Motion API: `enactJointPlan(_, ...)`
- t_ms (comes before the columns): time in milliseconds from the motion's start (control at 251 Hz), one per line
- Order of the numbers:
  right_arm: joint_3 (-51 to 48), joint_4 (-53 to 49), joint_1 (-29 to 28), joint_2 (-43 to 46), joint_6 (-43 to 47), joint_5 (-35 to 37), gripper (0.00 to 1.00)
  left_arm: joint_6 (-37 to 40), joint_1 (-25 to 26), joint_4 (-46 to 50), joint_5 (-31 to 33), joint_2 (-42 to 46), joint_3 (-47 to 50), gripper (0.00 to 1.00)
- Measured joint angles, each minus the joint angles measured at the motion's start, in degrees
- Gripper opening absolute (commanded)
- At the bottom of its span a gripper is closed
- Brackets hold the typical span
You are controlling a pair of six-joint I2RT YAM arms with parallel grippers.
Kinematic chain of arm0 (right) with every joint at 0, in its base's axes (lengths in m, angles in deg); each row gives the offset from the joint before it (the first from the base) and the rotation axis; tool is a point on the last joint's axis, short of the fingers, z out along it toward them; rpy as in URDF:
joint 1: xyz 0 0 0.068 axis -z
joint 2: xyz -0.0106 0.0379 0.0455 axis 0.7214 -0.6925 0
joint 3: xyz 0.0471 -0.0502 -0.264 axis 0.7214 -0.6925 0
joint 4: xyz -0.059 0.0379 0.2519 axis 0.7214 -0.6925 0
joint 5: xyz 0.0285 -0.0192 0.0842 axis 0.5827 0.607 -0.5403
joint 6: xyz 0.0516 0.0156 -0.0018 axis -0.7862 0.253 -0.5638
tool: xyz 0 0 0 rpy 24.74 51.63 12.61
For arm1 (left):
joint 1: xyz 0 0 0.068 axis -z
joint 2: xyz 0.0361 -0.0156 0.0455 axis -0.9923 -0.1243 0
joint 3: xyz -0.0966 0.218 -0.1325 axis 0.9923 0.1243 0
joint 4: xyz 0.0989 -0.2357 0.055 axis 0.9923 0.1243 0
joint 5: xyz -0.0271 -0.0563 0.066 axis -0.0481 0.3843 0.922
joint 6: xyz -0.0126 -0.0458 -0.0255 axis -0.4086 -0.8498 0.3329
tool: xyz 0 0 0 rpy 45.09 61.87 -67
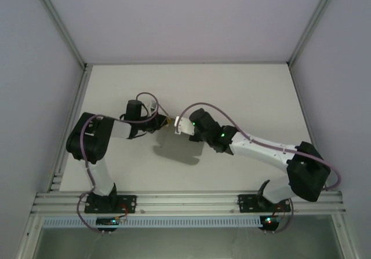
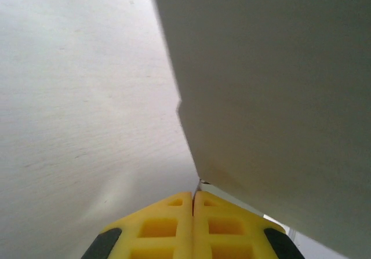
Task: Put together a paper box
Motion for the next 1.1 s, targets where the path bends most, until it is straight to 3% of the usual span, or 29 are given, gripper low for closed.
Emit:
enactJointPlan(255, 0.0, 0.2, -4.2, -2.6, 0.6, 8.4, 0.0, 0.0, 0.4, 4.8, 1.4, 0.0, -0.7, 0.0)
enactJointPlan(383, 0.0, 1.7, -1.9, -2.7, 1.0, 8.5, 0.0, 1.4, 0.7, 8.0, 2.1, 1.8, -0.8, 0.31)
enactJointPlan(459, 0.0, 2.7, -0.3, -2.7, 2.3, 8.3, 0.0, 3.6, 0.7, 11.6, 3.8, 4.7, -0.8, 0.37)
enactJointPlan(575, 0.0, 3.2, 3.1, -2.7, 5.6, 7.1, 0.0, 8.9, -0.2, 18.8, 7.5, 11.4, -0.9, 0.57)
enactJointPlan(607, 0.0, 3.1, 4.1, -2.7, 6.6, 6.6, 0.0, 10.5, -0.9, 20.9, 8.6, 13.4, -1.0, 0.67)
enactJointPlan(663, 0.0, 3.1, 6.2, -2.7, 8.3, 5.5, 0.0, 12.5, -2.3, 24.1, 10.8, 16.7, -1.1, 0.97)
enactJointPlan(674, 0.0, 3.1, 6.5, -2.7, 8.8, 5.4, 0.0, 13.7, -2.7, 24.9, 11.2, 17.5, -1.1, 1.0)
enactJointPlan(862, 0.0, 2.8, 8.7, -2.6, 12.8, -0.9, 0.0, 27.7, -6.6, 34.2, 14.0, 23.2, -5.2, 1.0)
enactJointPlan(1102, 1.6, -0.5, 10.4, -2.6, 14.1, -9.4, 0.0, 54.1, -6.3, 45.6, 10.0, 15.5, -21.6, 1.0)
